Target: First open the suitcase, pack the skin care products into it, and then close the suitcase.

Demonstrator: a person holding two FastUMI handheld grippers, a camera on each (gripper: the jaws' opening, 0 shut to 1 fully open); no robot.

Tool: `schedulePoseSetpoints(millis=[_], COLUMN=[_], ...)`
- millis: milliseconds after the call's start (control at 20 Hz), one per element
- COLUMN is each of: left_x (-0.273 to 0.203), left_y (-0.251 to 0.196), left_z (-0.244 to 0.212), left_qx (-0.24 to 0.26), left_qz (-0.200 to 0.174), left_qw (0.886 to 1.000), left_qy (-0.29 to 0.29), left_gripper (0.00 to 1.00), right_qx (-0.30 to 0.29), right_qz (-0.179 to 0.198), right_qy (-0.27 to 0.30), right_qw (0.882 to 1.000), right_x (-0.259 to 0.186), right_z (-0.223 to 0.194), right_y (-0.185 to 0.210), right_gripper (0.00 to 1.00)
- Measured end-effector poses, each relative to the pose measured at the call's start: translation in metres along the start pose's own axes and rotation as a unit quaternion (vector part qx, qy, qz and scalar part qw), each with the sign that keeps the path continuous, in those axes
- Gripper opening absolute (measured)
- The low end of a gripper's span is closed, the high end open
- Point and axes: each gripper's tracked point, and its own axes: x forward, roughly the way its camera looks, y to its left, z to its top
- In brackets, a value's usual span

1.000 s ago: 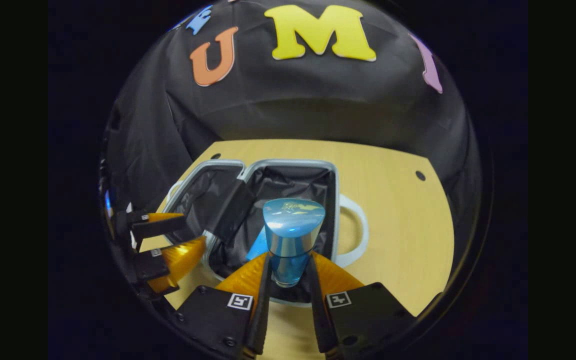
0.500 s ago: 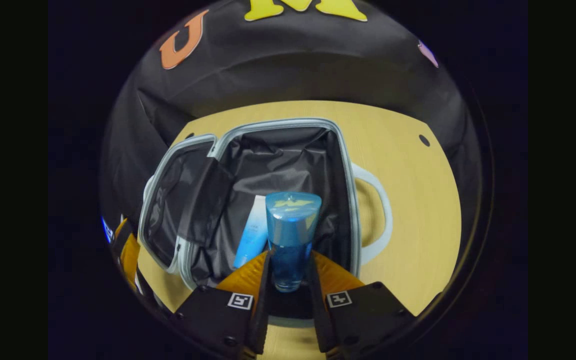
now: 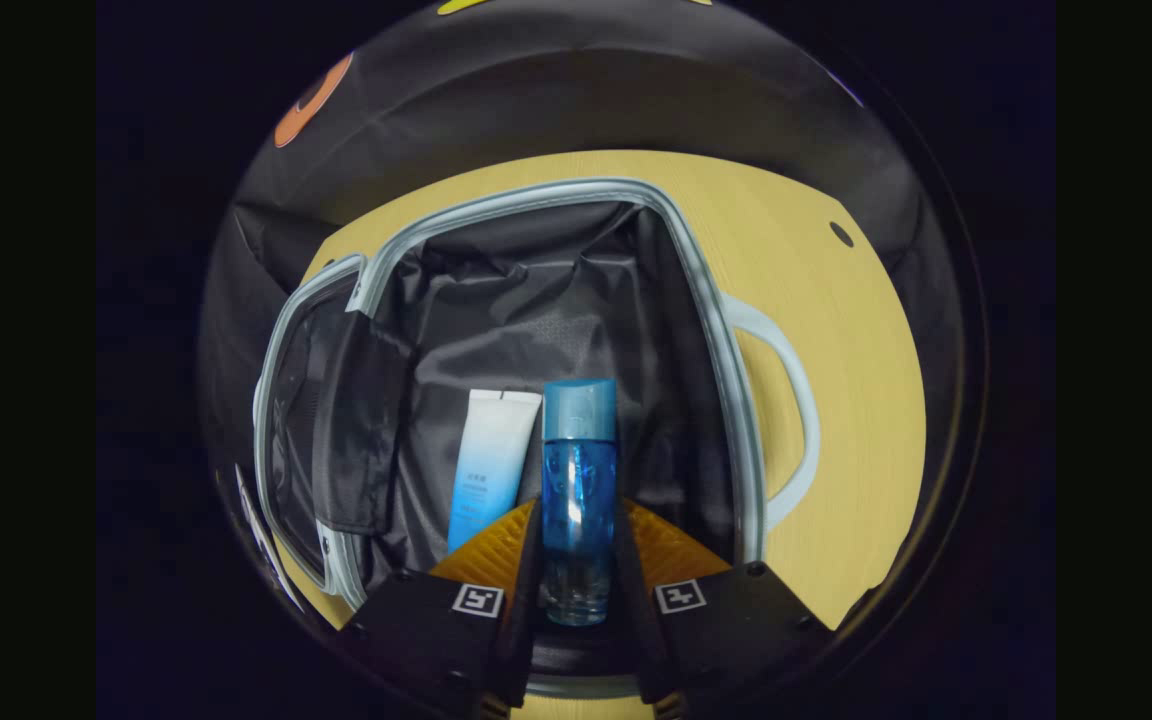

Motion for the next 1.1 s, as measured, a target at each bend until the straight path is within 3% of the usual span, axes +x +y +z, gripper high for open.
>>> schedulePoseSetpoints(millis=[150, 300, 500, 700, 850, 1000, 1100], left_x=[0.0, 0.005, 0.011, 0.023, 0.039, 0.059, 0.069], left_y=[0.005, 0.028, 0.082, 0.132, 0.159, 0.174, 0.188], left_z=[0.011, 0.009, -0.01, -0.03, -0.056, -0.074, -0.107], left_qx=[-0.005, -0.041, -0.093, -0.18, -0.294, -0.437, -0.482], left_qz=[0.005, 0.025, 0.067, 0.085, 0.083, 0.053, 0.068], left_qw=[1.0, 0.999, 0.993, 0.98, 0.952, 0.898, 0.874], left_qy=[-0.019, -0.025, -0.011, -0.018, -0.017, -0.021, -0.002], left_gripper=[0.91, 0.91, 0.91, 0.94, 0.94, 0.94, 0.94], right_qx=[0.002, -0.007, -0.003, 0.001, -0.037, -0.061, -0.055], right_qz=[0.001, 0.009, 0.035, 0.025, -0.009, -0.045, -0.082], right_qy=[-0.014, -0.097, -0.186, -0.269, -0.313, -0.341, -0.368], right_qw=[1.0, 0.995, 0.982, 0.963, 0.949, 0.937, 0.925], right_x=[-0.006, -0.049, -0.134, -0.226, -0.278, -0.321, -0.355], right_z=[0.005, 0.039, 0.078, 0.095, 0.083, 0.067, 0.063], right_y=[0.003, 0.008, 0.018, -0.007, -0.037, -0.064, -0.086], right_gripper=[0.43, 0.77, 0.8, 0.78, 0.78, 0.8, 0.77])
